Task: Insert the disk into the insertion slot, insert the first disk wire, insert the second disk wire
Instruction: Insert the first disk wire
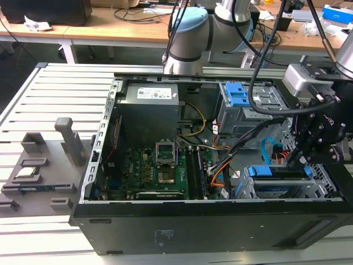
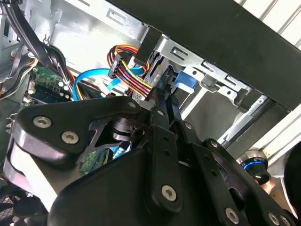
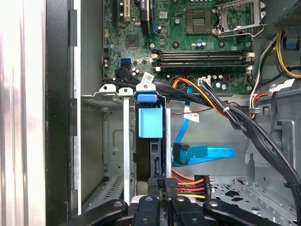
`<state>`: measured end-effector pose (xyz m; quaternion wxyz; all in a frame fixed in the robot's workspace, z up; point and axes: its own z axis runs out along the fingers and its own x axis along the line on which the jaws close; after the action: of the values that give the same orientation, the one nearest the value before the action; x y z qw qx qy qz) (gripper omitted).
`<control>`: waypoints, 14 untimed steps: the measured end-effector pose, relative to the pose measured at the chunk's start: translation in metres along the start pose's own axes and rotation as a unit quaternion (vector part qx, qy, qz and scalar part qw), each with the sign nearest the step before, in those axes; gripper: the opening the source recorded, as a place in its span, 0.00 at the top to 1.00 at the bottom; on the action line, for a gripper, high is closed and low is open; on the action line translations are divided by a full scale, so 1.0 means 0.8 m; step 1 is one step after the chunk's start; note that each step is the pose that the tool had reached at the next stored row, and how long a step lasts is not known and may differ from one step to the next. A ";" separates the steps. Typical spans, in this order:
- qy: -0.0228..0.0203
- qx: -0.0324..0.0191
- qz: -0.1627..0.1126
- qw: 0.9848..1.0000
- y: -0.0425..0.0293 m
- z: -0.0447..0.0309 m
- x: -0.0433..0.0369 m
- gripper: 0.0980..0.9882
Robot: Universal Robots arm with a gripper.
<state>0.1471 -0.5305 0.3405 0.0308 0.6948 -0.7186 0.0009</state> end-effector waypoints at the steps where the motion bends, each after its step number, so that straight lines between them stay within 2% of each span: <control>1: 0.000 0.000 0.000 1.000 -0.0001 0.0007 0.000 0.93; 6: 0.001 0.000 0.000 1.000 -0.0003 0.0039 0.002 0.93; 14: 0.001 0.000 0.000 1.000 -0.0003 0.0042 0.001 0.93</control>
<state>0.1471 -0.5318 0.3373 0.0314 0.6948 -0.7185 0.0015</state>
